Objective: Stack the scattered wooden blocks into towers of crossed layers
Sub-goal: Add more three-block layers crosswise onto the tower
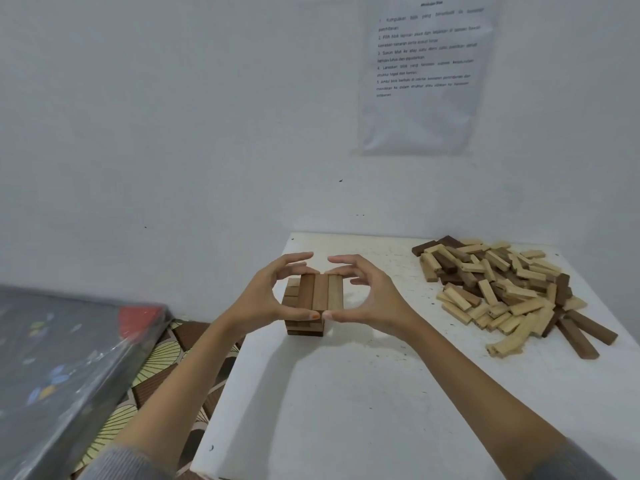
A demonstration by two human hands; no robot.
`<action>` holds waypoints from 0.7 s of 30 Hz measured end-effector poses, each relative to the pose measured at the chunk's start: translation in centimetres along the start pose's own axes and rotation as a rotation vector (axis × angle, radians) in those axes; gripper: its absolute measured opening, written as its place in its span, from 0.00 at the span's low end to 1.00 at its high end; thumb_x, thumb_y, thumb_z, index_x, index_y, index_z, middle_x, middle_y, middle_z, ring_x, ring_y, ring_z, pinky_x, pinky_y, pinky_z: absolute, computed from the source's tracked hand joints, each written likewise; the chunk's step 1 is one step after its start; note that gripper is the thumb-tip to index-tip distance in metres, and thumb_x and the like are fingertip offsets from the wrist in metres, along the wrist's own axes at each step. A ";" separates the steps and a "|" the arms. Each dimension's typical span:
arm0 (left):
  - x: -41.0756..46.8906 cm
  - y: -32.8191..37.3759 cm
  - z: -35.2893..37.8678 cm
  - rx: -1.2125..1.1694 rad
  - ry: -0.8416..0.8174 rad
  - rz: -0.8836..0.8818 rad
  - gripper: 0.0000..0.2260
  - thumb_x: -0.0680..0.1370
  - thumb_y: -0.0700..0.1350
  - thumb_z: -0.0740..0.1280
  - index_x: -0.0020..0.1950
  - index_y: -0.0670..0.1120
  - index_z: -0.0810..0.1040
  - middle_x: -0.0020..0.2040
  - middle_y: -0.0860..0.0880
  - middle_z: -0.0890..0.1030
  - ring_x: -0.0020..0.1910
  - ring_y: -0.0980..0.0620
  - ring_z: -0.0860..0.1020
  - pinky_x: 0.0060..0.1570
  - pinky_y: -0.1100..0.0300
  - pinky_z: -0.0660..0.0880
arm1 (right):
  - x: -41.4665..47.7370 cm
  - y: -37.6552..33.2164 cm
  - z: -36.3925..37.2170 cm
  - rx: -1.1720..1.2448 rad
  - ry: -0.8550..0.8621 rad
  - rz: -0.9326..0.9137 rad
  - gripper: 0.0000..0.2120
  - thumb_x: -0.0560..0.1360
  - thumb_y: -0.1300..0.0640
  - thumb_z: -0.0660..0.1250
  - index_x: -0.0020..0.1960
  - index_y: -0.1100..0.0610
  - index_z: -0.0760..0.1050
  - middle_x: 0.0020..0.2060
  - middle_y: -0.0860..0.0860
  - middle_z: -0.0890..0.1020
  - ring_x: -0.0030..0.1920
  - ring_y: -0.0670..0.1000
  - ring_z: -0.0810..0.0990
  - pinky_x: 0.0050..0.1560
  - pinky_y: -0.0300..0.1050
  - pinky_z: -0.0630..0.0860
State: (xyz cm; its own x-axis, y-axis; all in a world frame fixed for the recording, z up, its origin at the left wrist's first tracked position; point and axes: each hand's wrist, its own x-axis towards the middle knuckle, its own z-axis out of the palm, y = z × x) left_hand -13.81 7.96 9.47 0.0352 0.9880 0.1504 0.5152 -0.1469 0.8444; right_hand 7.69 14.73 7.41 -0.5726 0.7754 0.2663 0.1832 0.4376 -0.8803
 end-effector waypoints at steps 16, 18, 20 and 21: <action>2.0 -4.2 -3.8 -0.031 -0.094 -0.109 0.39 0.64 0.40 0.81 0.71 0.54 0.68 0.61 0.55 0.80 0.69 0.59 0.70 0.75 0.48 0.57 | 4.5 2.0 4.1 0.012 -0.010 0.073 0.37 0.60 0.51 0.83 0.65 0.43 0.70 0.54 0.40 0.81 0.61 0.37 0.74 0.61 0.36 0.65; 2.2 -4.4 -3.6 -0.036 -0.102 -0.116 0.39 0.64 0.40 0.81 0.71 0.53 0.68 0.61 0.55 0.80 0.69 0.59 0.70 0.75 0.47 0.57 | 4.4 2.3 4.2 0.015 -0.006 0.082 0.37 0.60 0.52 0.83 0.65 0.43 0.71 0.54 0.40 0.81 0.61 0.37 0.74 0.60 0.34 0.65; 2.3 -4.6 -3.4 -0.034 -0.109 -0.120 0.38 0.65 0.40 0.80 0.71 0.53 0.68 0.61 0.56 0.80 0.69 0.60 0.70 0.75 0.48 0.56 | 4.4 2.6 4.1 0.007 -0.005 0.088 0.37 0.61 0.51 0.82 0.65 0.43 0.70 0.54 0.40 0.81 0.60 0.37 0.74 0.60 0.34 0.65; 2.3 -4.6 -3.2 -0.033 -0.110 -0.122 0.38 0.65 0.40 0.80 0.71 0.53 0.68 0.61 0.56 0.80 0.69 0.60 0.70 0.75 0.48 0.57 | 4.4 2.8 4.1 0.004 -0.007 0.093 0.37 0.61 0.51 0.82 0.65 0.43 0.70 0.54 0.40 0.81 0.61 0.37 0.74 0.60 0.34 0.65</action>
State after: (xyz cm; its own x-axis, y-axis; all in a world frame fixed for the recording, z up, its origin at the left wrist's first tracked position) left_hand -18.87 10.81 7.59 0.0687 0.9976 -0.0104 0.4934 -0.0249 0.8695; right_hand 2.36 17.47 4.53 -0.5591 0.8092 0.1808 0.2325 0.3623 -0.9026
